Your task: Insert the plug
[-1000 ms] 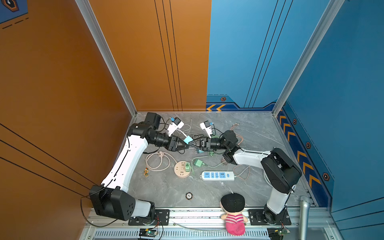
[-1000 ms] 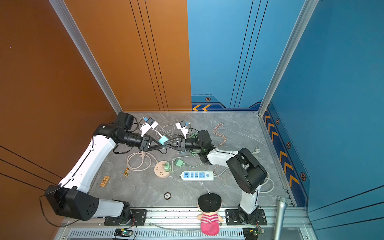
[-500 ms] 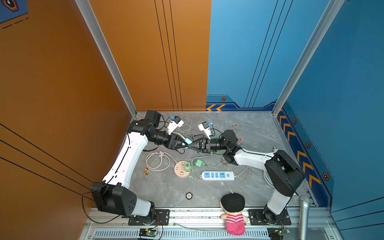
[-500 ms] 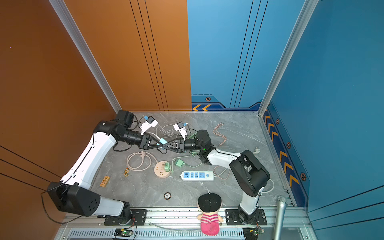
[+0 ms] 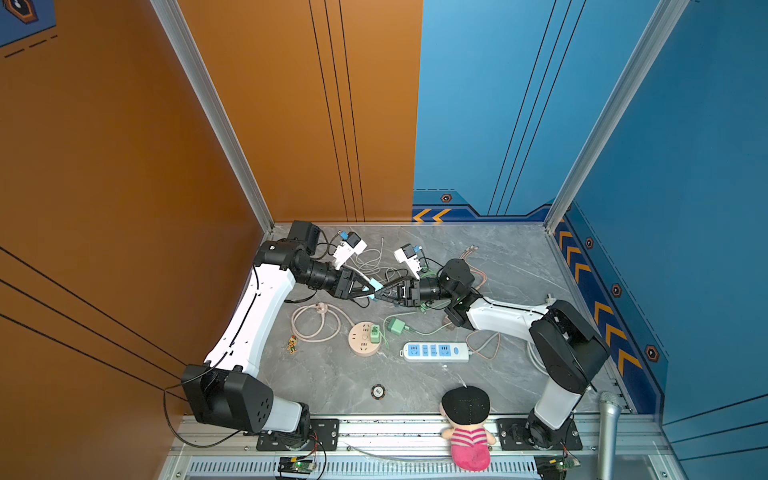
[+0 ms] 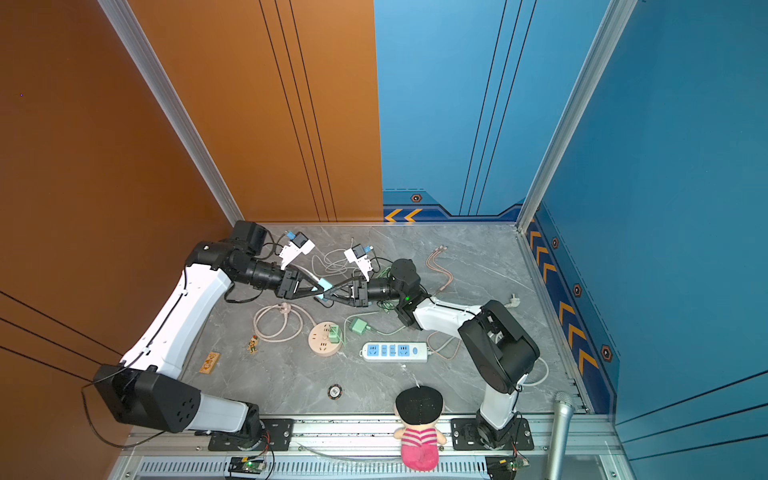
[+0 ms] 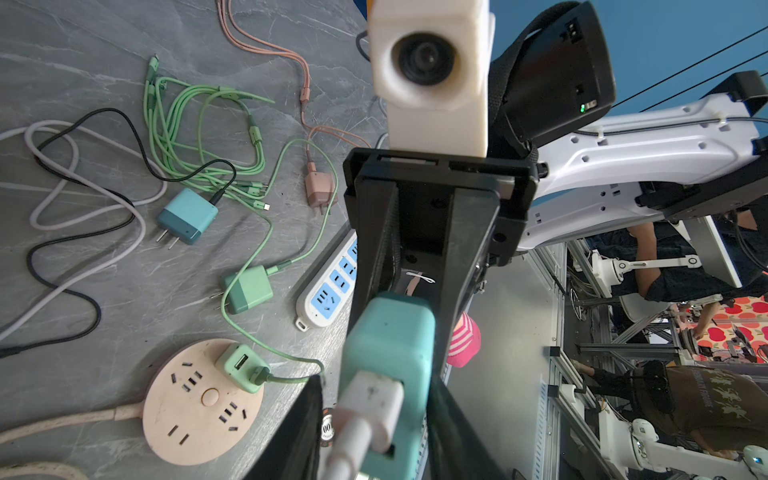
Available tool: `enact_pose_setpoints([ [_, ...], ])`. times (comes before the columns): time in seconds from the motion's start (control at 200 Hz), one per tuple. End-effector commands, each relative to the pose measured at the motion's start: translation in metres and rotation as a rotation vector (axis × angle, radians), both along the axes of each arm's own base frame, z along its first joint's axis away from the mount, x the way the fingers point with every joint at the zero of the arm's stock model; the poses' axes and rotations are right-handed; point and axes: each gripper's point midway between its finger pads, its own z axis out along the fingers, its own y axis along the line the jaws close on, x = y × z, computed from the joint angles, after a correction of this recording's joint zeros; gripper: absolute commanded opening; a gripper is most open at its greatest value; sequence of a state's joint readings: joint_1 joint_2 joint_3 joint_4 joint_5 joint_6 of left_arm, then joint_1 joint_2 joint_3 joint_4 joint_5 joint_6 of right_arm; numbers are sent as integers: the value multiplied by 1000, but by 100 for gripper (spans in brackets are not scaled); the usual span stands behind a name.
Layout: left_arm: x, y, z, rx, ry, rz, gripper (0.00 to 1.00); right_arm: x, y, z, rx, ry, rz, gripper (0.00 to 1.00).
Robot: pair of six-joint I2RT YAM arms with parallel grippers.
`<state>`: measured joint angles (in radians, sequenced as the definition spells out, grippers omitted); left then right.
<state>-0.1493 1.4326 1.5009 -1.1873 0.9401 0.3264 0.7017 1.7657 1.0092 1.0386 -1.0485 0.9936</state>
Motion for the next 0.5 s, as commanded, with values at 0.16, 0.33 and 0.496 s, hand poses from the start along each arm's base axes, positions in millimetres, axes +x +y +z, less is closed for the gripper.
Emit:
enact_pose_setpoints([
  [0.16,-4,-4,8,-32,-23,-33,36,-14,7,18,49,-59,51,0],
  [0.33,-9,-7,8,-54,-20,-53,34,-13,8,17,49,-52,55,0],
  [0.496,-9,-8,10,-58,-30,-57,23,-13,8,19,80,-36,67,0],
])
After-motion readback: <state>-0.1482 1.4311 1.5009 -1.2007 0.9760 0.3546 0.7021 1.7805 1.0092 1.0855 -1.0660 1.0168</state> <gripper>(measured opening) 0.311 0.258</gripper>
